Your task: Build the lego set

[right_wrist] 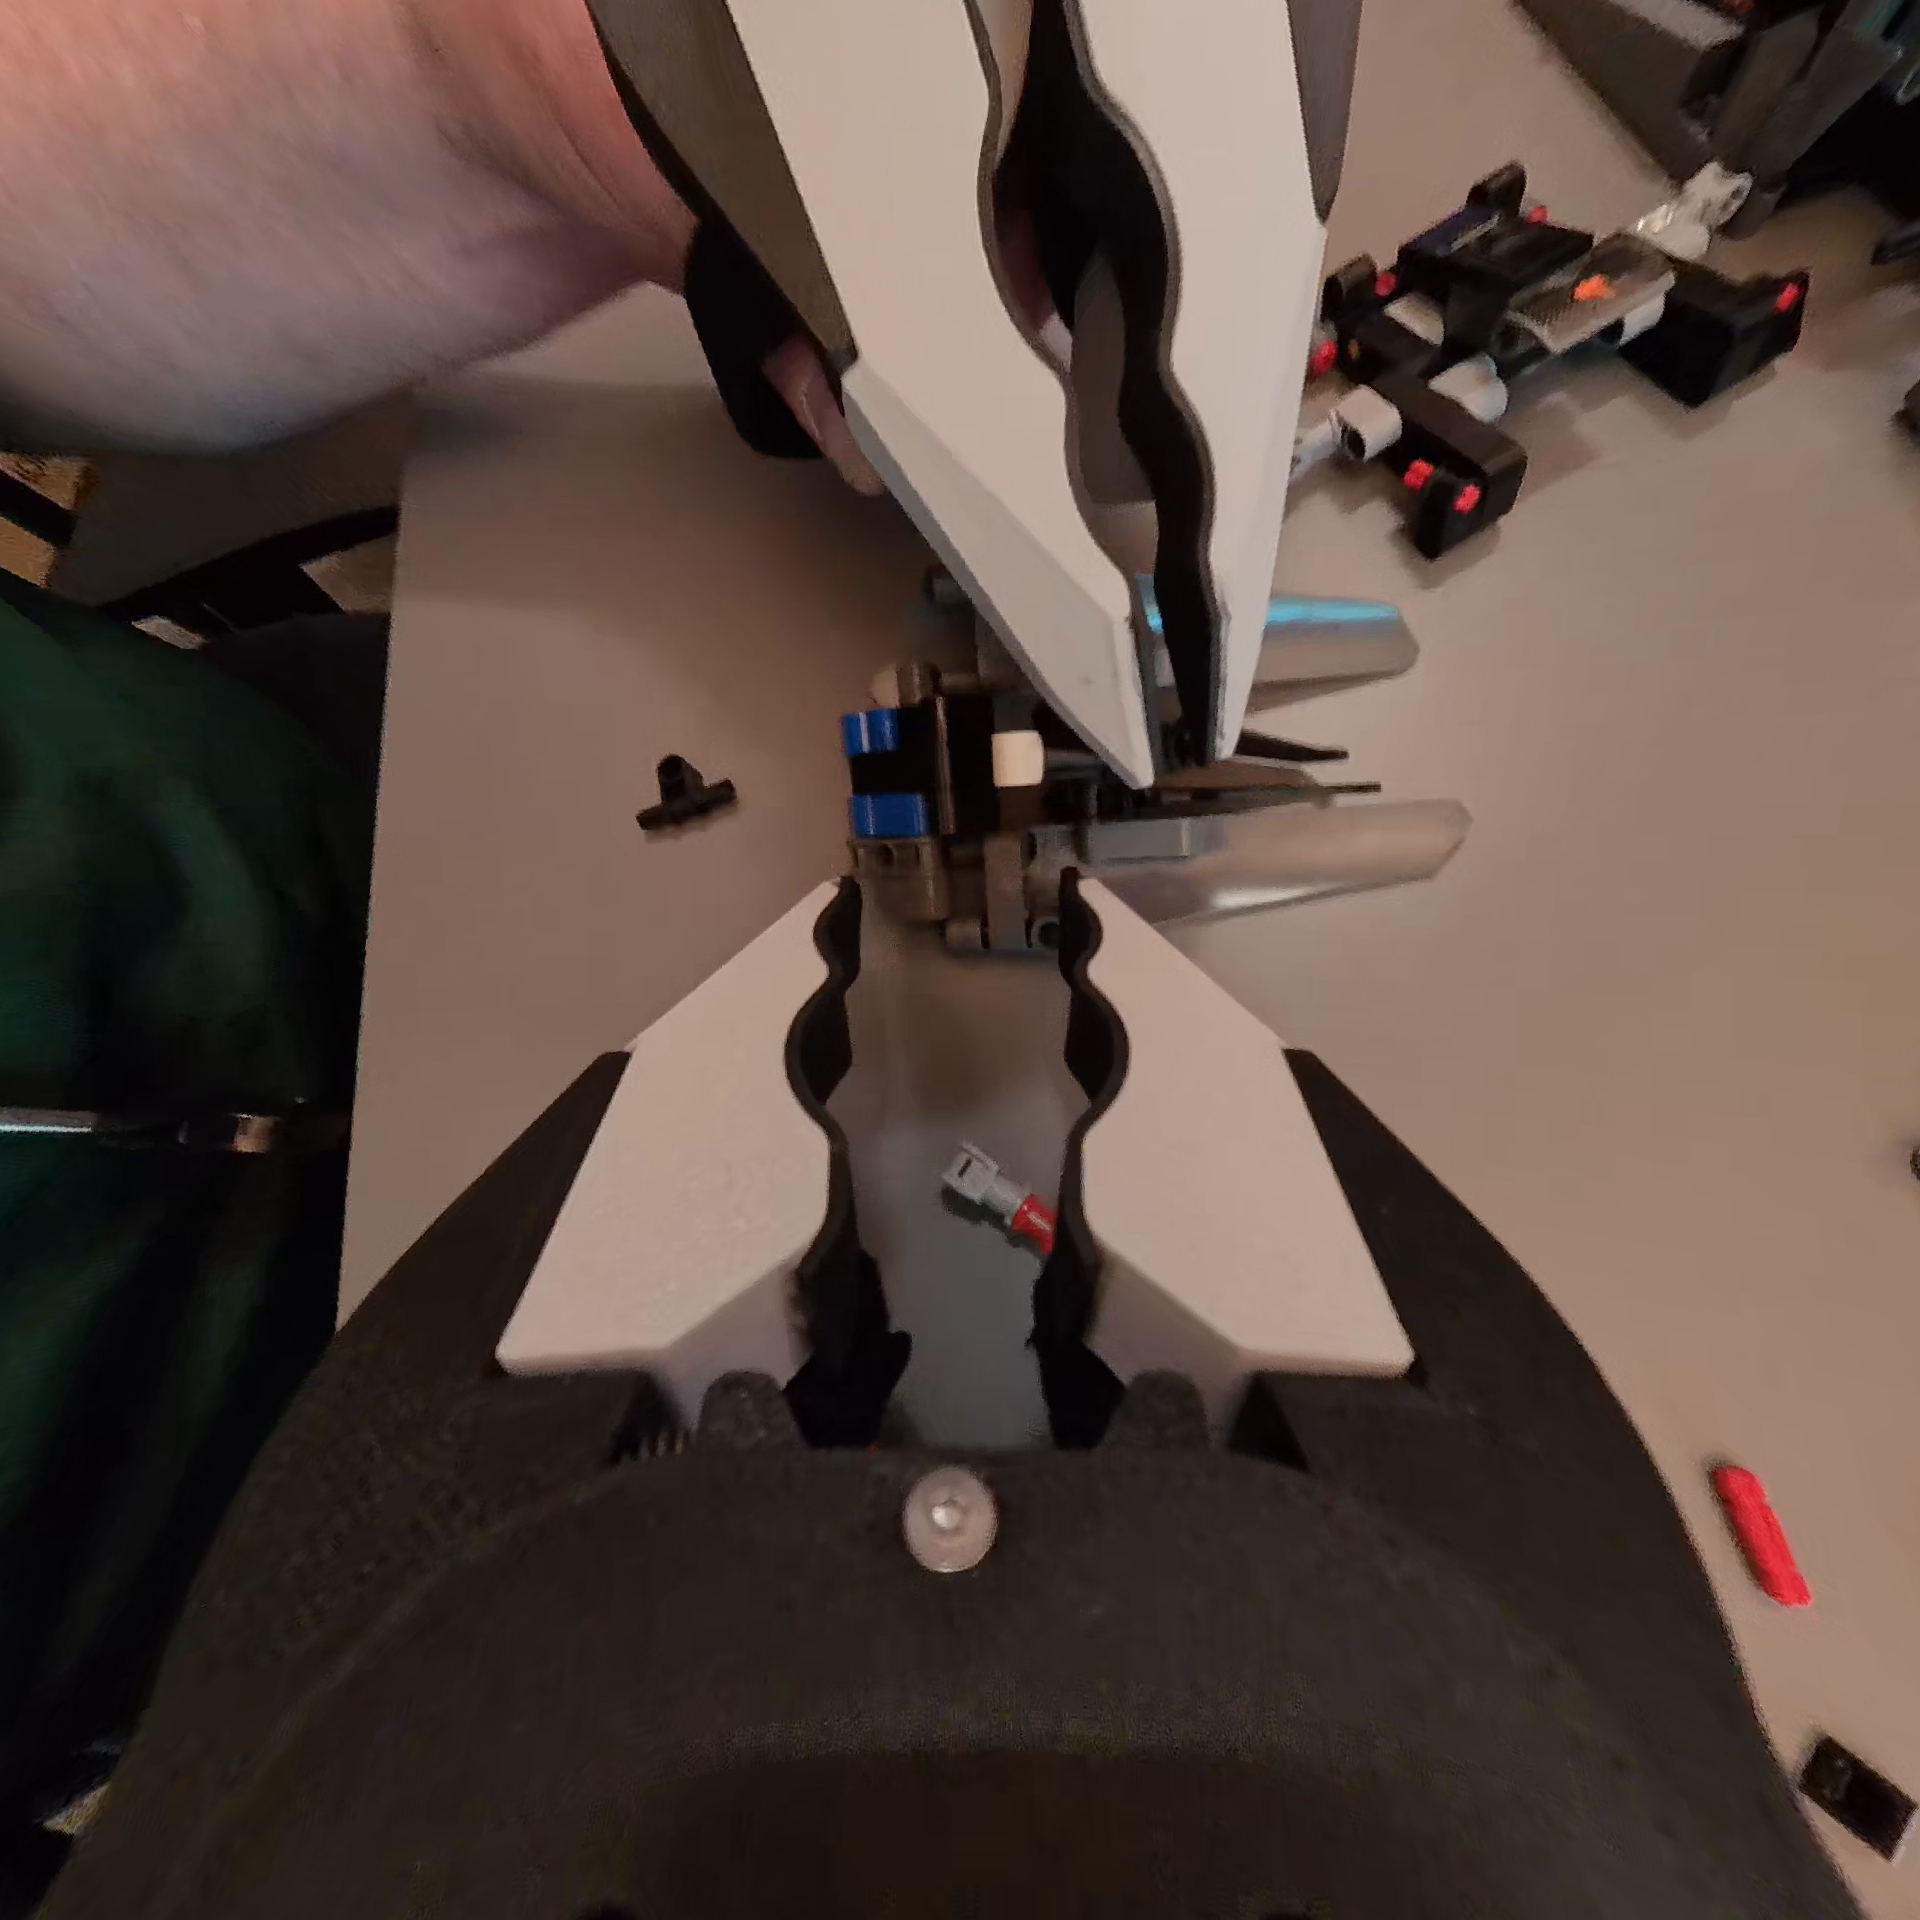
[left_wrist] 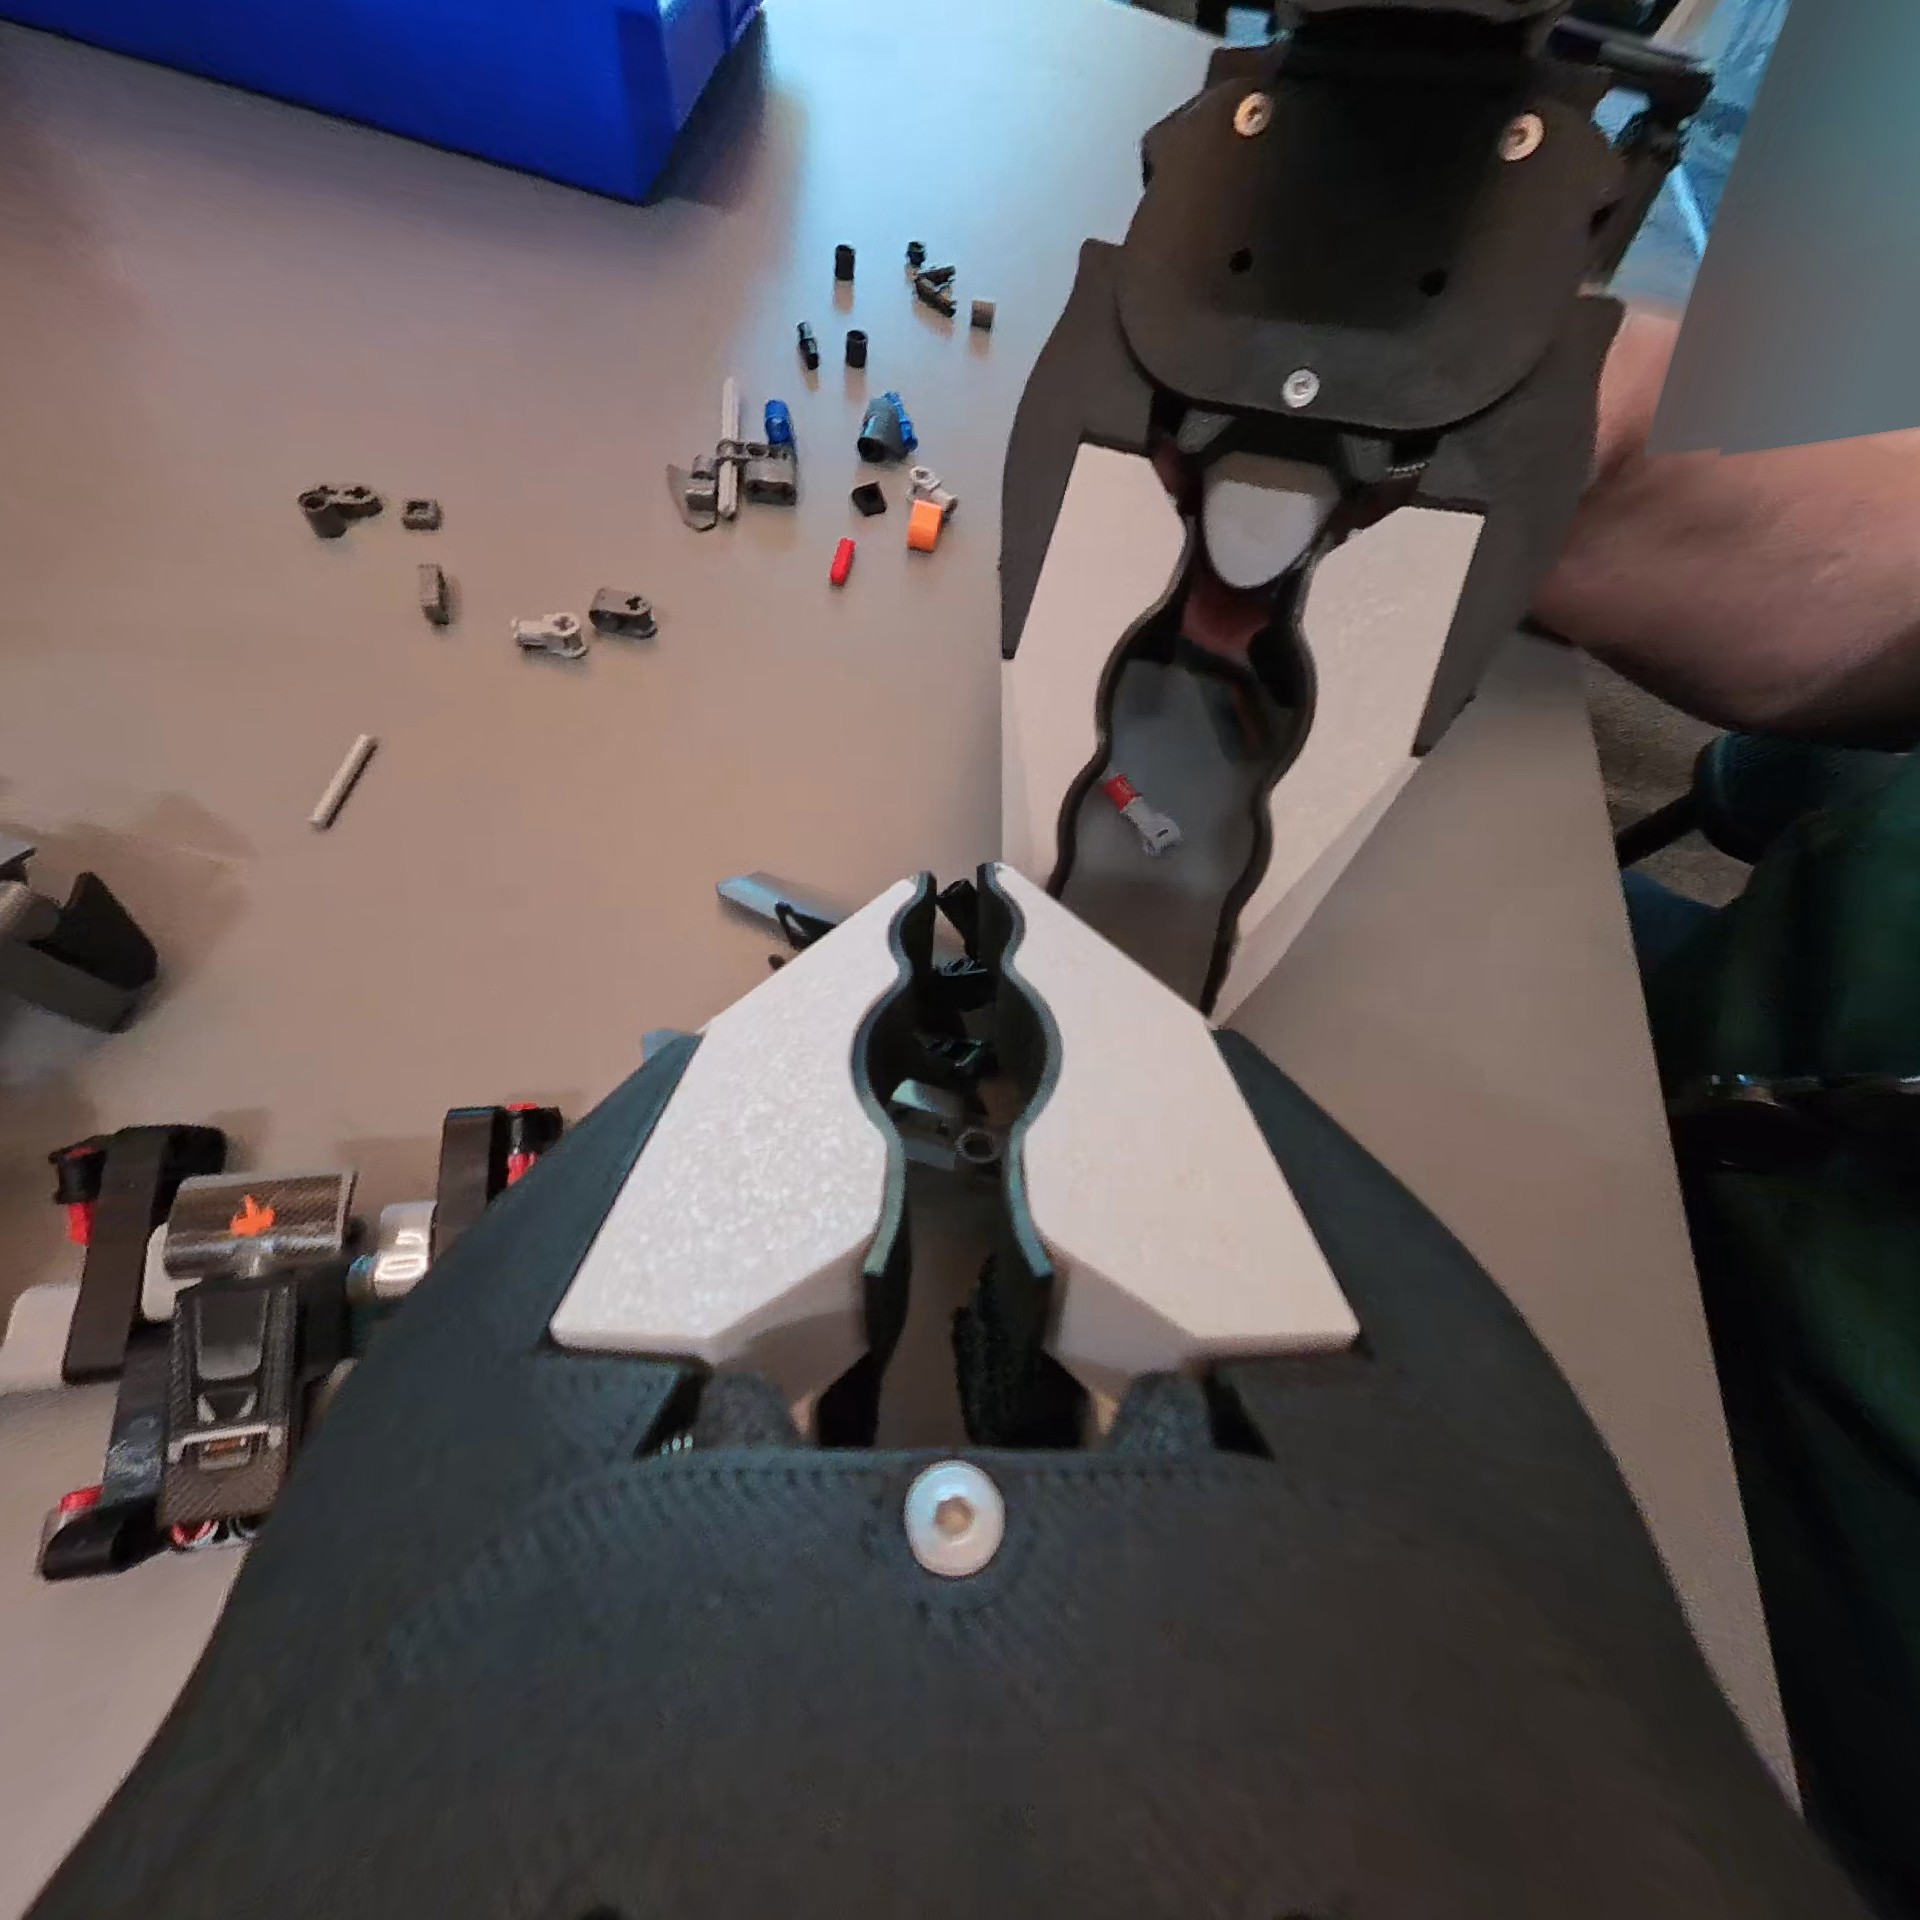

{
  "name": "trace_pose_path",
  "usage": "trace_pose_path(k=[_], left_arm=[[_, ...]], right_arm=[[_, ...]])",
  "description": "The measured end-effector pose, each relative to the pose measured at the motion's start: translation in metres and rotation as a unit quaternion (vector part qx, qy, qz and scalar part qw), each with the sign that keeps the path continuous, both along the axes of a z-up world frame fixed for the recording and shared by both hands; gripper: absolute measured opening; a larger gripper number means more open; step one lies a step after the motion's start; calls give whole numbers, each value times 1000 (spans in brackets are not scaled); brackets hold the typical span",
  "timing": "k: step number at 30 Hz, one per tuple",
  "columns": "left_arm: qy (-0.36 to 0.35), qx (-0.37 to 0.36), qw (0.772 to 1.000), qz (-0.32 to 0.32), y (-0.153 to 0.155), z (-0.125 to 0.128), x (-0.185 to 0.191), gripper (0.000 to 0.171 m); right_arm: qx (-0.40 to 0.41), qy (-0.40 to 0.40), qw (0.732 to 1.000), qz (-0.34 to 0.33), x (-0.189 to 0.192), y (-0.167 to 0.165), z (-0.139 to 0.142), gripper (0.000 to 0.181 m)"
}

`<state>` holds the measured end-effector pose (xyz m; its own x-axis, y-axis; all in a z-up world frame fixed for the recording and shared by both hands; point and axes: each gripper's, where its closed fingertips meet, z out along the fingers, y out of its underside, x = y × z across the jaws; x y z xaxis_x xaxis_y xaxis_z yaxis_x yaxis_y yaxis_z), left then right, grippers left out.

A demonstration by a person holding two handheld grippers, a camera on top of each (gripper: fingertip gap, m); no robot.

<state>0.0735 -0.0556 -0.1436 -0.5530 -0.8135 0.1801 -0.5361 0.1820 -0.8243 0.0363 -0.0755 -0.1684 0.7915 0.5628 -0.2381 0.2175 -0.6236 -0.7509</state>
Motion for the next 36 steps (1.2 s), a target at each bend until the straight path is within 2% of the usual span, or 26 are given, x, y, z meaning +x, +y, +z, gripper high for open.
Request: trace_pose_path(k=[6, 12, 15, 18, 36], left_arm=[[-17, -3, 1000, 12, 6, 11, 1, 13], [-15, 19, 1000, -6, 3, 12, 2, 12], [-3, 49, 999, -12, 7, 5, 3, 3], [1, 49, 999, -17, 9, 2, 1, 0], [14, 71, 997, 4, 28, -19, -1, 0]], right_arm=[[12, -2, 1000, -2, 3, 1, 8, 38], [1, -49, 999, 5, 11, 6, 4, 39], [-9, -44, 999, 14, 10, 9, 1, 37], [-22, -32, 999, 24, 6, 10, -4, 34], [-37, -10, 999, 30, 5, 10, -7, 31]])
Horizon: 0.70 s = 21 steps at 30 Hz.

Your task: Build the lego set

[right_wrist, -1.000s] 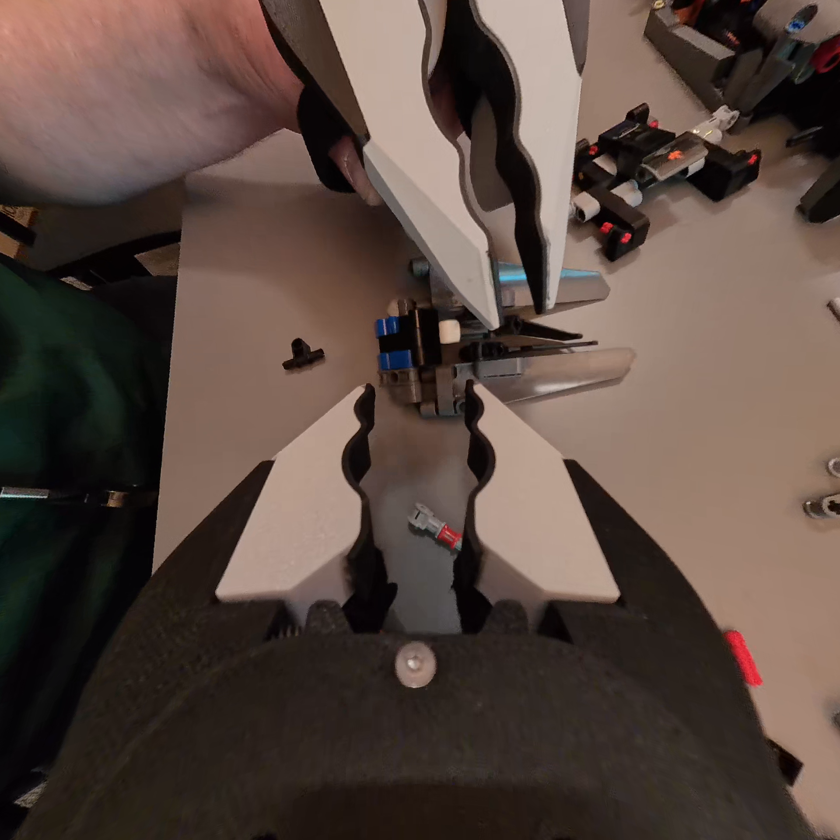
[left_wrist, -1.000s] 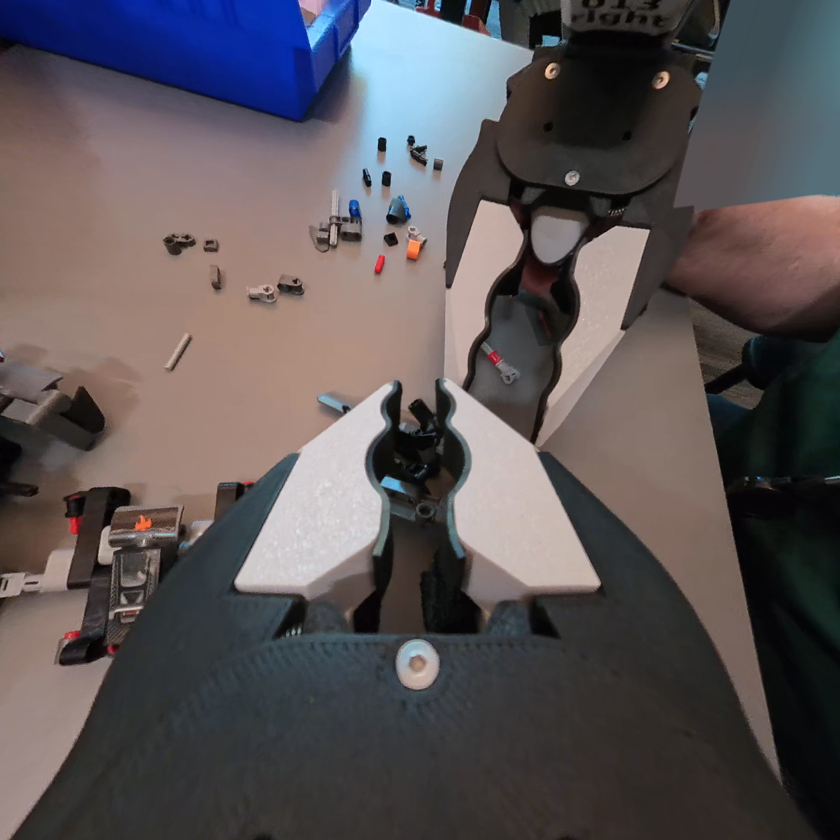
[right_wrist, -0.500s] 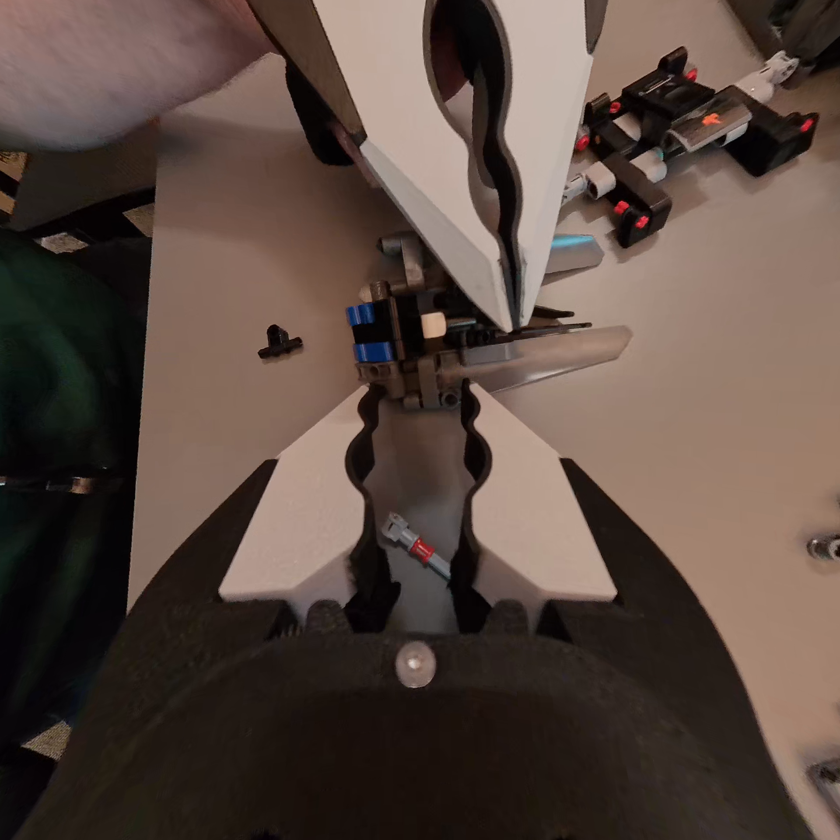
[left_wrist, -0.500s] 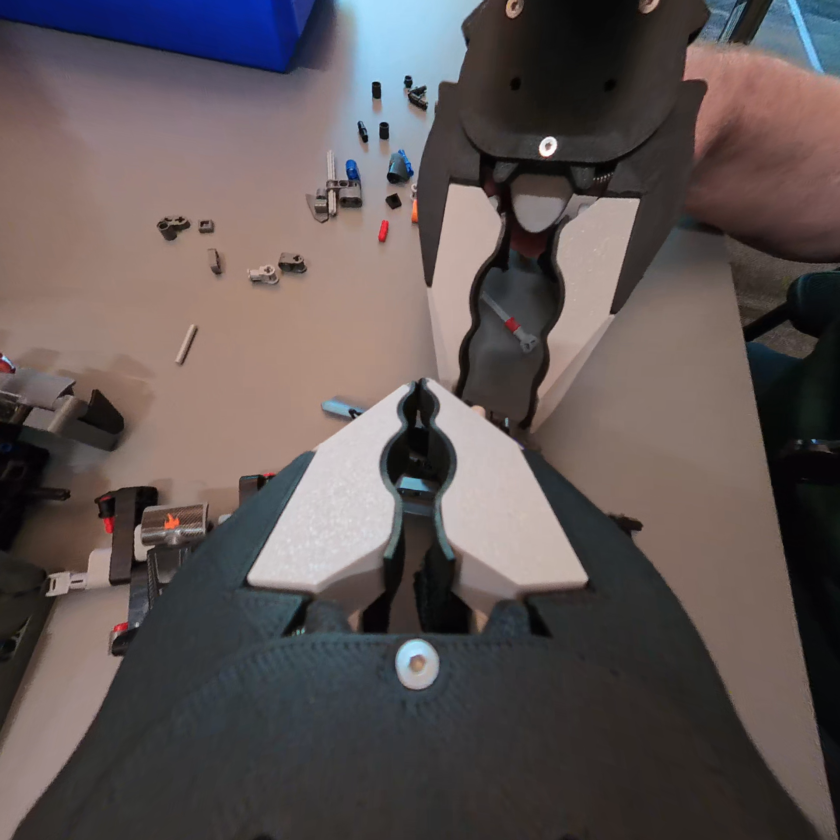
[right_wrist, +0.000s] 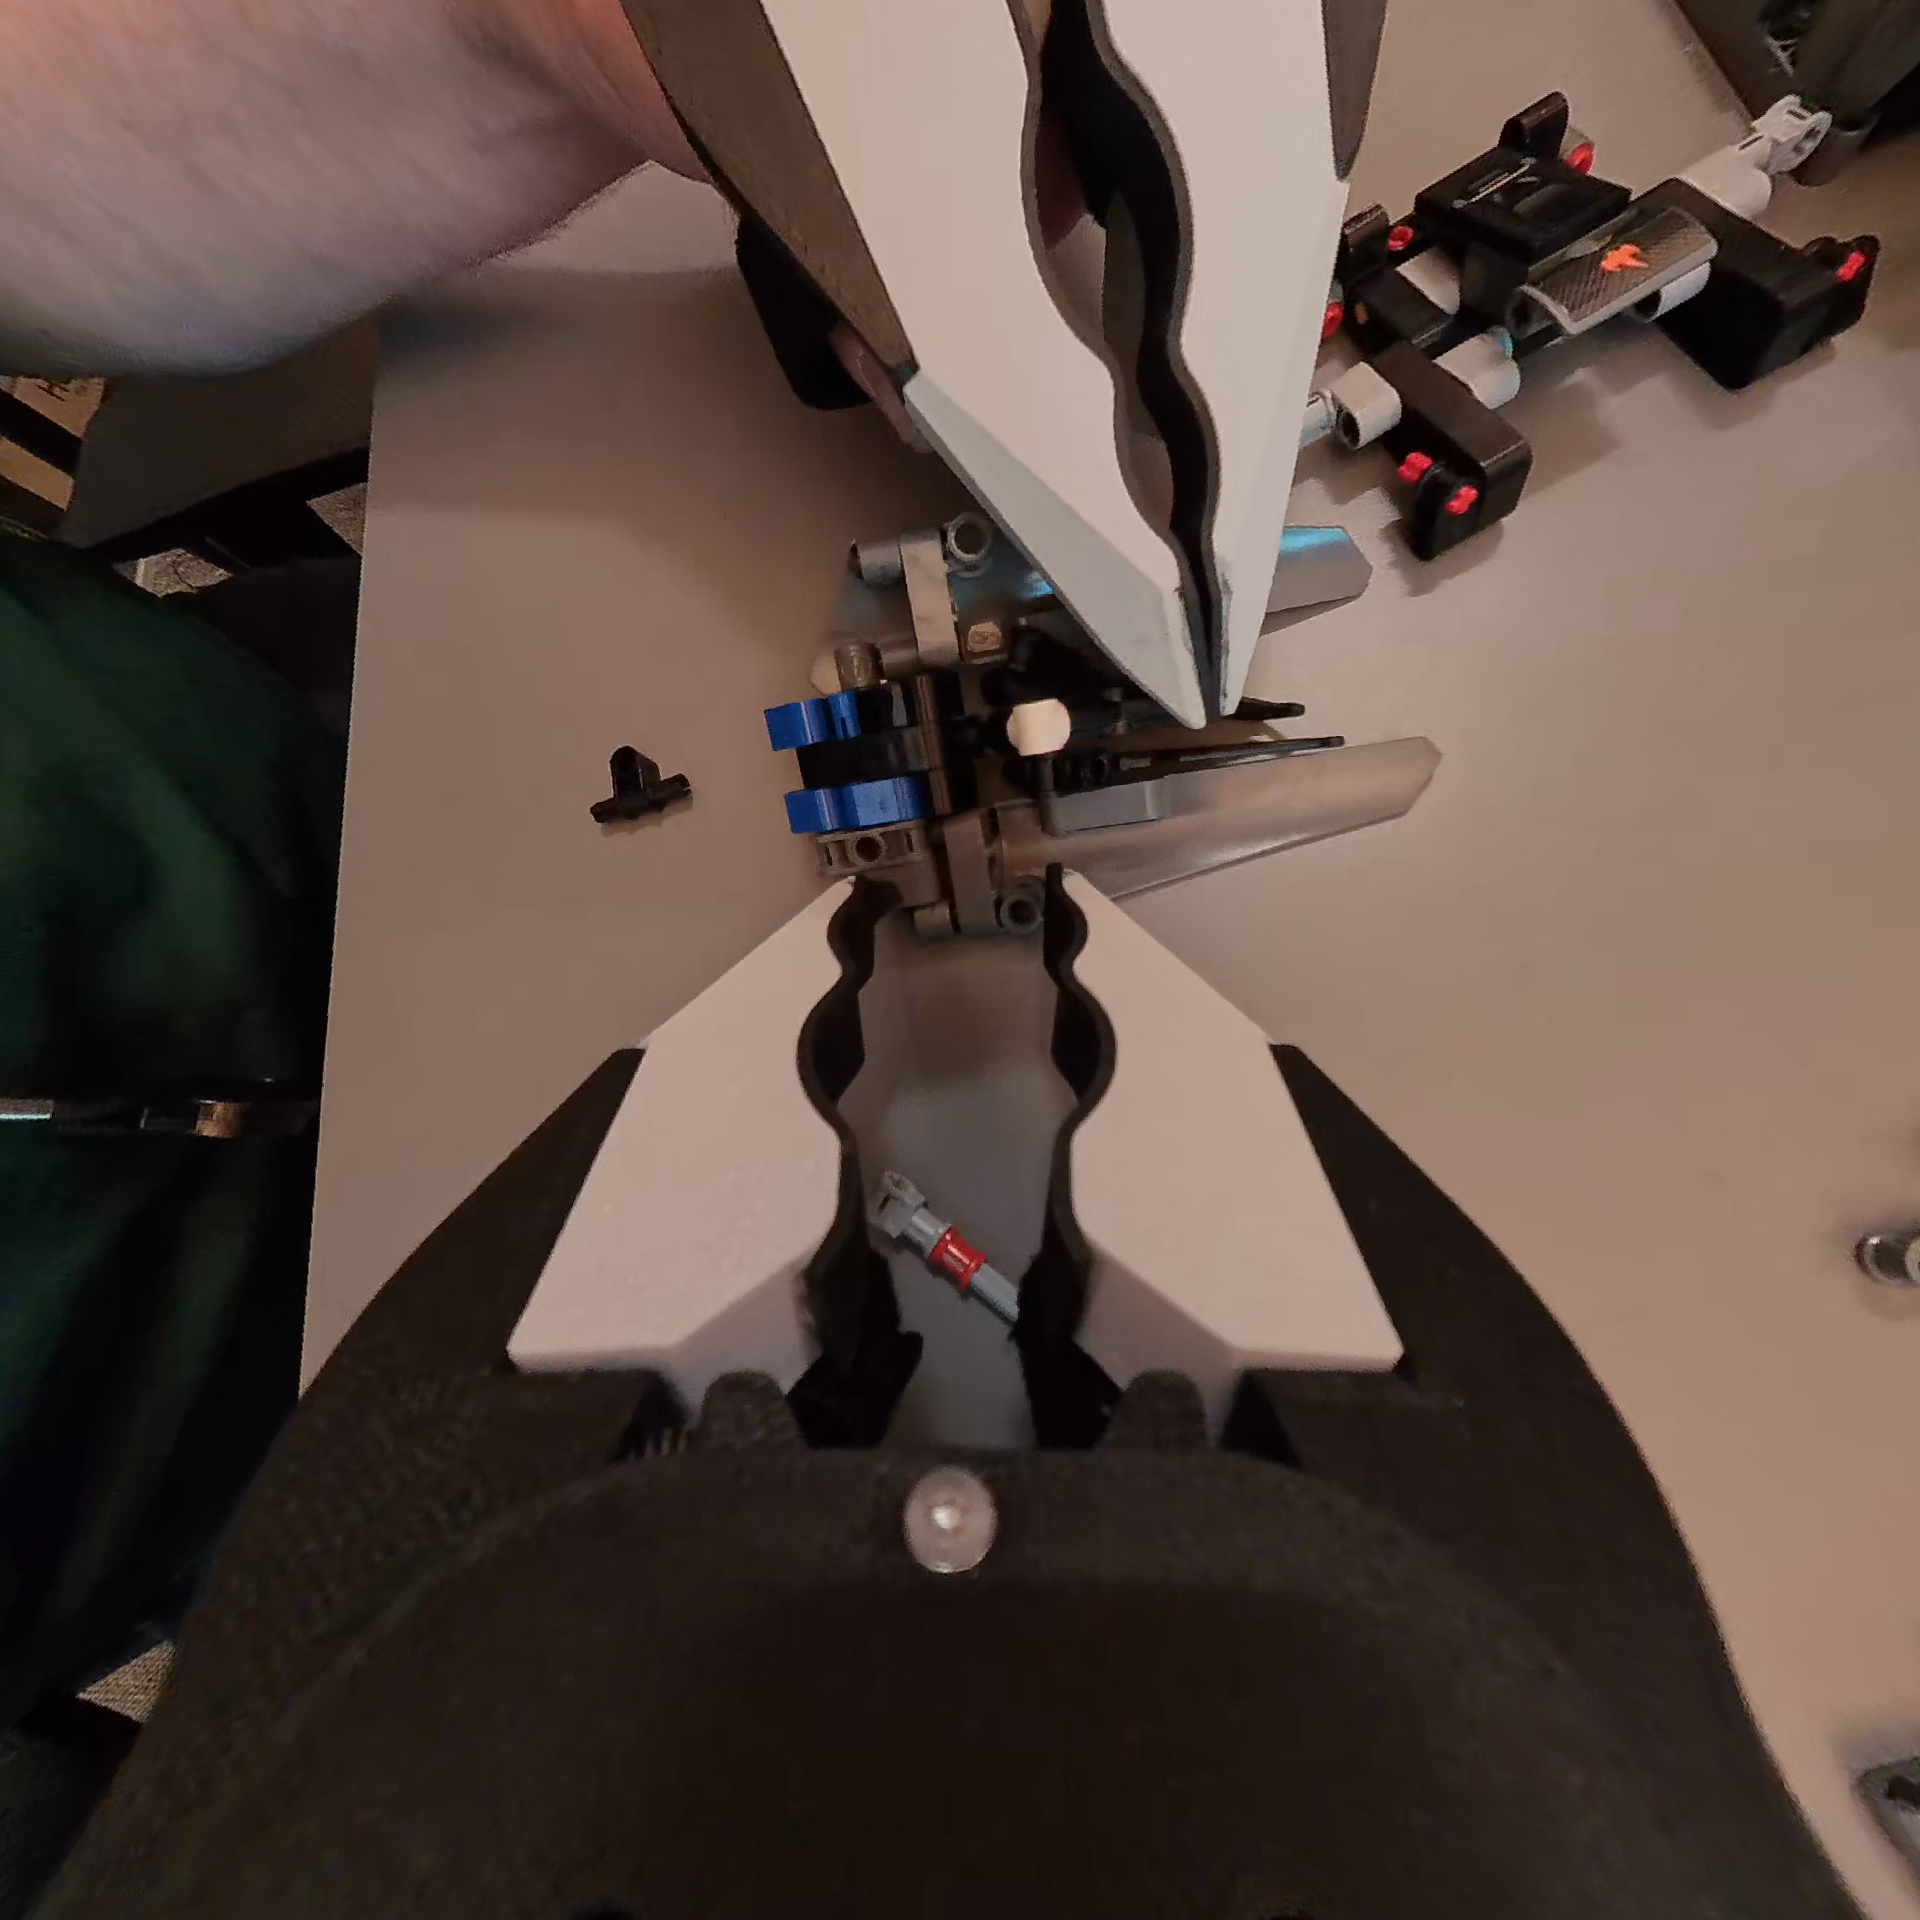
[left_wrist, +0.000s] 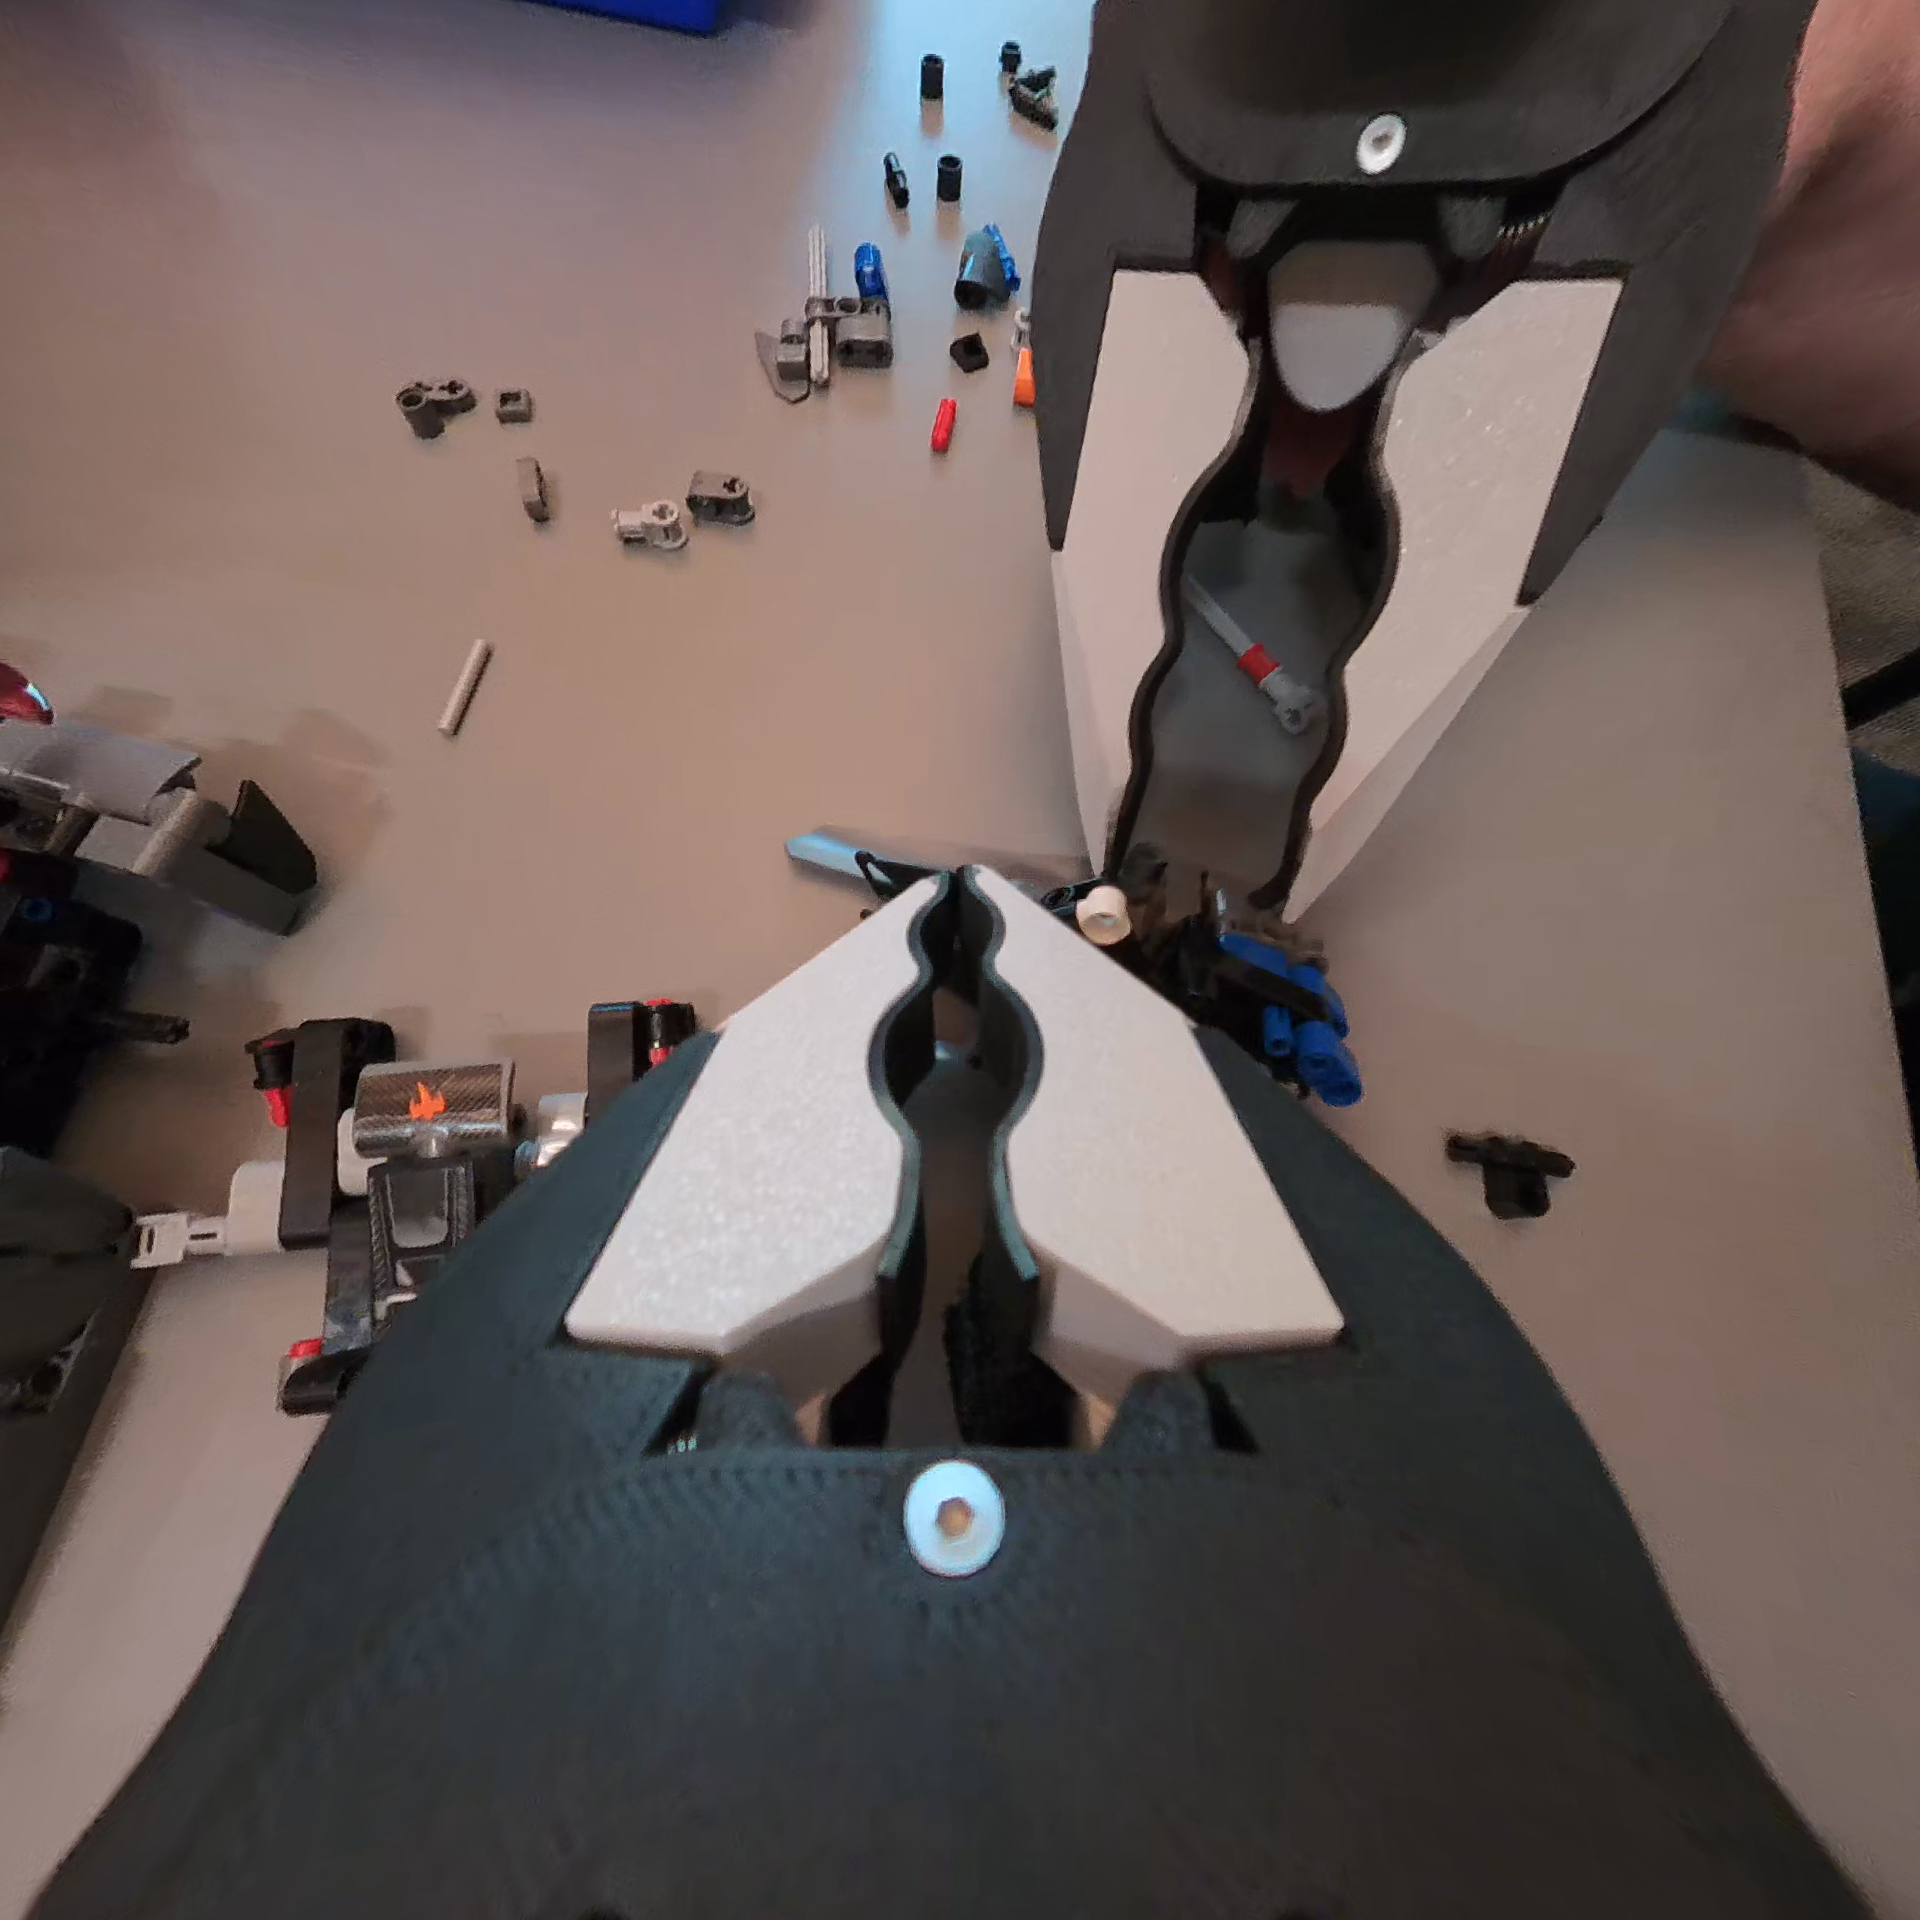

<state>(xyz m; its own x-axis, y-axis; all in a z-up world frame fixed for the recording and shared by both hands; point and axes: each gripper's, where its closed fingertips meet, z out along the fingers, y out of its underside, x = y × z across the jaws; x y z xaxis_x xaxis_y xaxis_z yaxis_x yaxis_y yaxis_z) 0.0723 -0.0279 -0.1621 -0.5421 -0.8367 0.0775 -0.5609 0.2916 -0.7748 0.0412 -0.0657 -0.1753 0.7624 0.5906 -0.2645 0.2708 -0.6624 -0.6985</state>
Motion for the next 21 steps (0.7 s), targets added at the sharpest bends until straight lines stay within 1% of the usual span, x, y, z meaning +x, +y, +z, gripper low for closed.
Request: trace_pose_path(k=[4, 5, 6, 7, 9, 10, 12, 14, 18, 21], left_arm=[[3, 16, 1000, 2, 1, -1, 1, 0], [3, 17, 1000, 9, 4, 0, 2, 7], [2, 13, 1000, 16, 8, 4, 1, 14], [-4, 2, 1000, 22, 10, 10, 1, 17], [-5, -20, 999, 34, 14, 21, -6, 19], [-1, -14, 999, 33, 15, 22, -11, 18], [12, 3, 999, 33, 16, 18, -20, 18], [7, -4, 1000, 21, 7, 20, -25, 15], [12, 14, 1000, 13, -1, 13, -30, 14], [8, 16, 1000, 21, -8, 9, -34, 30]], right_arm=[[1, 0, 1000, -1, 0, 0, 0, 31], [1, 0, 1000, -1, 0, 0, 1, 31], [2, 0, 1000, -2, 1, 0, 1, 32], [4, 4, 1000, -4, 1, 0, 3, 35], [17, 11, 1000, -13, 3, 1, 10, 35], [19, 10, 1000, -15, 5, 0, 12, 33], [21, 3, 1000, -16, 7, 1, 15, 32], [27, -2, 1000, -5, 2, 3, 20, 31], [27, 0, 1000, -1, 2, 12, 27, 33], [23, 14, 1000, 7, 5, 21, 33, 42]])
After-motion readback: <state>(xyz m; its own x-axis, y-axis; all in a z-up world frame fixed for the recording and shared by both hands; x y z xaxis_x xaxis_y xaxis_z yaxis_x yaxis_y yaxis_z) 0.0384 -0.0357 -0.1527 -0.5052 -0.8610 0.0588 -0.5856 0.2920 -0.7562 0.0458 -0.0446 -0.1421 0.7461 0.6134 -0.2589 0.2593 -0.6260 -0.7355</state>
